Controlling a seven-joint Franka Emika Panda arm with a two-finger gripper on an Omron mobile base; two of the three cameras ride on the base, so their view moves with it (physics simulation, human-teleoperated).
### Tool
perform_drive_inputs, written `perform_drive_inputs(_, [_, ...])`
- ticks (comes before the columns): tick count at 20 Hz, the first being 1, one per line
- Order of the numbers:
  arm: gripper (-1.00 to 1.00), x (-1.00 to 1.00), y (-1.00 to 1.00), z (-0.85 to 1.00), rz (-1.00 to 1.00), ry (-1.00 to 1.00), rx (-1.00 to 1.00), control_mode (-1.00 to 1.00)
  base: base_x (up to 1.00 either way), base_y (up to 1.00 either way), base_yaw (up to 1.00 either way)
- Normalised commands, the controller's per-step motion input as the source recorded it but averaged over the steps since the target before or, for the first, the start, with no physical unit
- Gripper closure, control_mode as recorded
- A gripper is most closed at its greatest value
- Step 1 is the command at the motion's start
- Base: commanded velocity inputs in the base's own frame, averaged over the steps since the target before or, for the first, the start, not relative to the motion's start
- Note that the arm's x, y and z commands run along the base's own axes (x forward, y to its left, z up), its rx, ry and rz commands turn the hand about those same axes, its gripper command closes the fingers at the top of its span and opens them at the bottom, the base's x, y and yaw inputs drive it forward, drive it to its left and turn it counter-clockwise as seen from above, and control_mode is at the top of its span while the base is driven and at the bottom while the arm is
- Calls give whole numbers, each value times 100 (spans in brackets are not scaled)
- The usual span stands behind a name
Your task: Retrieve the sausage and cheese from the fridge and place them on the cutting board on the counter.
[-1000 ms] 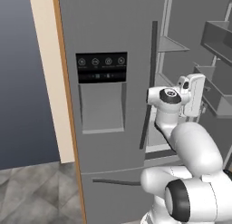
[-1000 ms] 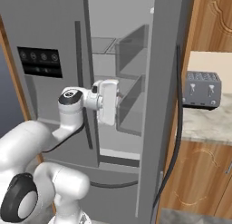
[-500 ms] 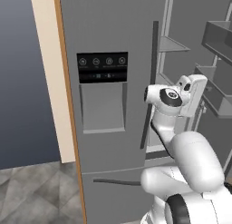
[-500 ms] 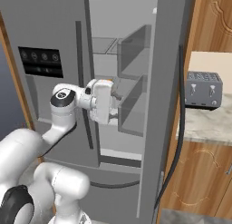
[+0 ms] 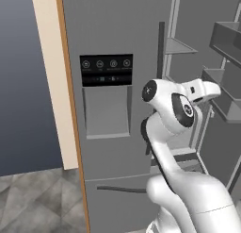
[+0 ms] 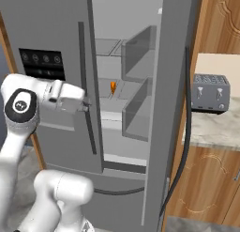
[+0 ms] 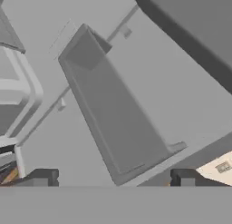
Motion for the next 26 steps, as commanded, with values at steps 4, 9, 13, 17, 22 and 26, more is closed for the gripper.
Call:
perform_drive_inputs(4, [-100,-71,48,32,10,-86,47,-100,0,0,0])
perform_drive_inputs(9, [-100,-28,44,16,43,-68,40,-100,0,0,0])
perform_drive_inputs(13, [-100,19,4,5,76,-48,29,-100,0,0,0])
perform_drive_inputs(17, [-100,9,0,0,44,-44,0,-100,0,0,0])
perform_drive_inputs(22, [-100,17,25,-1,29,-23,-4,-100,0,0,0])
perform_drive_inputs(26, [-100,53,56,-12,6,-7,-5,-100,0,0,0])
